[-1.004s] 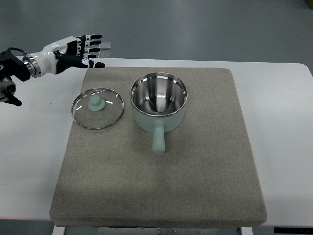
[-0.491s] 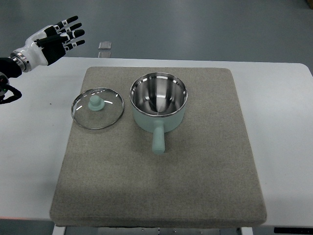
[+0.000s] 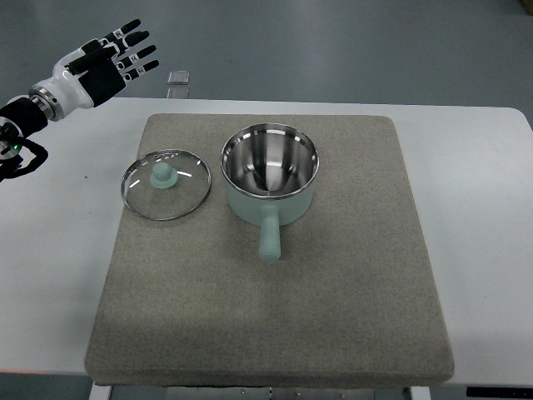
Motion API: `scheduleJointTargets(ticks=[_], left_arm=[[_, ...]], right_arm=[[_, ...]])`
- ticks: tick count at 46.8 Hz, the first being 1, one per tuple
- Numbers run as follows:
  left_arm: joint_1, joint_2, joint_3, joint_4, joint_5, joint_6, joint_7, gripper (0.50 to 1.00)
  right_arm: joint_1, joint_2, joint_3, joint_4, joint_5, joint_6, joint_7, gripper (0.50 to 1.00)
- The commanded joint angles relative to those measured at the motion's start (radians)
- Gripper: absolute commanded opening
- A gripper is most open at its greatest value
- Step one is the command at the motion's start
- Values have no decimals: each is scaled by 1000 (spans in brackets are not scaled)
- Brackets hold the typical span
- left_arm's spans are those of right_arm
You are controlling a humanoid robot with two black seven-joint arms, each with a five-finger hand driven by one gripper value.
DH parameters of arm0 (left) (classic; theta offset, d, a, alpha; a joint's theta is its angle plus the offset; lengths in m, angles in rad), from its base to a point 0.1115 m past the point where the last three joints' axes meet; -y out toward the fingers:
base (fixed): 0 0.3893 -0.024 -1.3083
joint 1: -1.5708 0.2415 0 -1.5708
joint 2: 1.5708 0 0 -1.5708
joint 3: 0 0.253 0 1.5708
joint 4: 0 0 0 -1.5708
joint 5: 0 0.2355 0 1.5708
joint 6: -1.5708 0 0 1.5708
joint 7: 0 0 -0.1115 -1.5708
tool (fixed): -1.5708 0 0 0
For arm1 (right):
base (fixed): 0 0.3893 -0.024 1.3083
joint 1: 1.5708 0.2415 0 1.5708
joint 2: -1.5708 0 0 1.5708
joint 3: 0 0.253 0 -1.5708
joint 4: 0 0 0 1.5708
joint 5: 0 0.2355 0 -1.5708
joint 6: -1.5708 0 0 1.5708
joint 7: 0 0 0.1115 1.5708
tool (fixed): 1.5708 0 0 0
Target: Place lid left of pot with left hand
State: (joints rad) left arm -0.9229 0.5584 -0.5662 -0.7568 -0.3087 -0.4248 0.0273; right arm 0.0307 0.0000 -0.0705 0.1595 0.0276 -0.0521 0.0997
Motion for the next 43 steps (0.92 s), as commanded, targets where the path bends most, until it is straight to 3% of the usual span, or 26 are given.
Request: scheduleJointTargets(ticks=[1, 43], left_arm=[[15, 0, 2, 1, -50, -9, 16, 996], [47, 3, 2, 1, -43, -14, 14, 996]], right_arm=[[0, 0, 0, 0, 0, 0, 0, 921], [-2, 0, 2, 46, 2, 6, 3, 923]])
